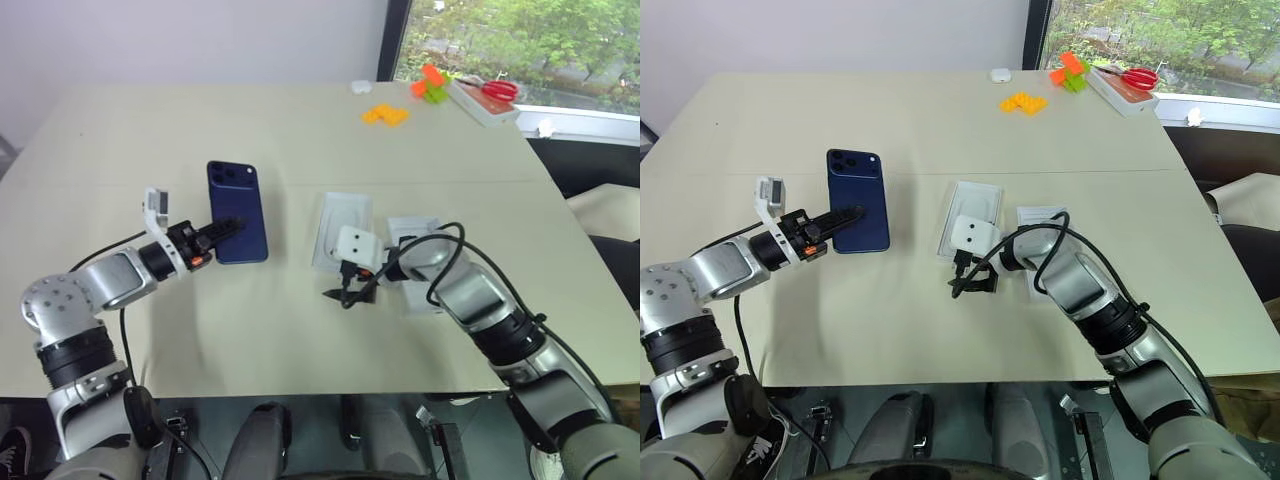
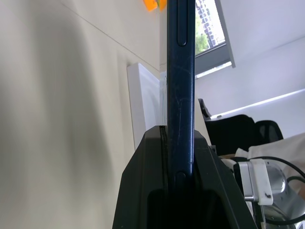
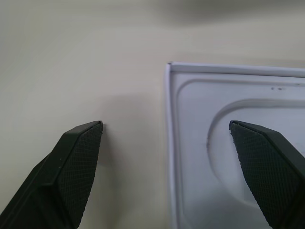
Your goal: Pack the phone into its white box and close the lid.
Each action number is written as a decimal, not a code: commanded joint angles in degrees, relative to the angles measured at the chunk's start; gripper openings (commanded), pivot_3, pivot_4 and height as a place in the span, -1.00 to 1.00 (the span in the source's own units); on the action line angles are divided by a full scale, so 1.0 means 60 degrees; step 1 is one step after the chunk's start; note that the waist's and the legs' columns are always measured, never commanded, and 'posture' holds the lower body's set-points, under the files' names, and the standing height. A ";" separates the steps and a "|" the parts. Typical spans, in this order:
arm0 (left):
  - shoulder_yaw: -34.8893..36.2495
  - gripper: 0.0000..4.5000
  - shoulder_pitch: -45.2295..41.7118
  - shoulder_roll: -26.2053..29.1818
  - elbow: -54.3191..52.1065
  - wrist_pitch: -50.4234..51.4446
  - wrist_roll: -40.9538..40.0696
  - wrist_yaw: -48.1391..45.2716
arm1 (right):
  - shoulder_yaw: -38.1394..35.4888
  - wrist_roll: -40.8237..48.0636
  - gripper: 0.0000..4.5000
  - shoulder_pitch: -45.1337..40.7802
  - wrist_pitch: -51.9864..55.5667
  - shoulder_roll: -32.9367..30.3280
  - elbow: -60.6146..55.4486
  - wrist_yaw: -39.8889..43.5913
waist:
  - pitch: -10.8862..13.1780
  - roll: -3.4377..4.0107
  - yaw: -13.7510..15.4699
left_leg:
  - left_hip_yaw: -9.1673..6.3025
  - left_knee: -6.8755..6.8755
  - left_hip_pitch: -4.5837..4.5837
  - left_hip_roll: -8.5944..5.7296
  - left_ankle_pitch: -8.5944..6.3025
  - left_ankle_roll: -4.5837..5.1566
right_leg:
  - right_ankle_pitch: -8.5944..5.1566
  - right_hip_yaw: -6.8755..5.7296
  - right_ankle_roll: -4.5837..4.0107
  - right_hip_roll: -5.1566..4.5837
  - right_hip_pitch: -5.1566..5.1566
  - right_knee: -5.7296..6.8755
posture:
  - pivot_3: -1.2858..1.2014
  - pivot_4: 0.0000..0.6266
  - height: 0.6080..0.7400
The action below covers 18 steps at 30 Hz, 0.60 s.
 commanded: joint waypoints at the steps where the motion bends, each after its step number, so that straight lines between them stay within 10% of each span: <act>1: 0.0104 -1.00 -0.0118 0.0081 -0.0386 -0.0266 -0.0511 0.0009 | -0.0055 -0.0057 0.98 -0.0199 0.0082 -0.0076 -0.0072 -0.0022 | 0.0000 0.0000 0.0002 | 0.0000 0.0000 0.0000 0.0000 0.0000 0.0000 | 0.0000 0.0000 0.0000 0.0000 -0.0001 0.0000 | 0.03 -0.52 1.00; 5: -0.0001 -1.00 -0.0101 0.0132 -0.0369 -0.0350 -0.0542 0.0052 | 0.0077 -0.0120 0.60 -0.0135 0.0014 -0.0235 -0.0115 0.0083 | 0.0000 0.0000 0.0001 | 0.0000 0.0000 0.0000 -0.0002 0.0000 0.0001 | 0.0000 0.0000 0.0000 -0.0001 0.0001 0.0000 | 0.03 -0.52 1.00; 10: -0.0088 -1.00 -0.0122 0.0132 -0.0379 -0.0372 -0.0602 0.0079 | 0.0272 -0.0326 -0.53 -0.0034 -0.0267 -0.0413 -0.0160 0.0102 | -0.0001 -0.0001 0.0001 | 0.0000 0.0003 0.0003 -0.0004 0.0000 0.0001 | 0.0000 -0.0001 0.0000 0.0000 0.0006 0.0003 | 0.03 -0.52 1.00; 18: -0.0176 -1.00 -0.0100 0.0162 -0.0365 -0.0431 -0.0786 0.0122 | -0.0009 0.0373 -0.53 0.0433 -0.0390 -0.0652 -0.1138 0.0798 | -0.0003 -0.0005 0.0007 | -0.0001 0.0007 0.0021 -0.0003 0.0001 0.0000 | 0.0000 -0.0001 0.0000 0.0004 0.0028 0.0004 | 0.03 -0.52 1.00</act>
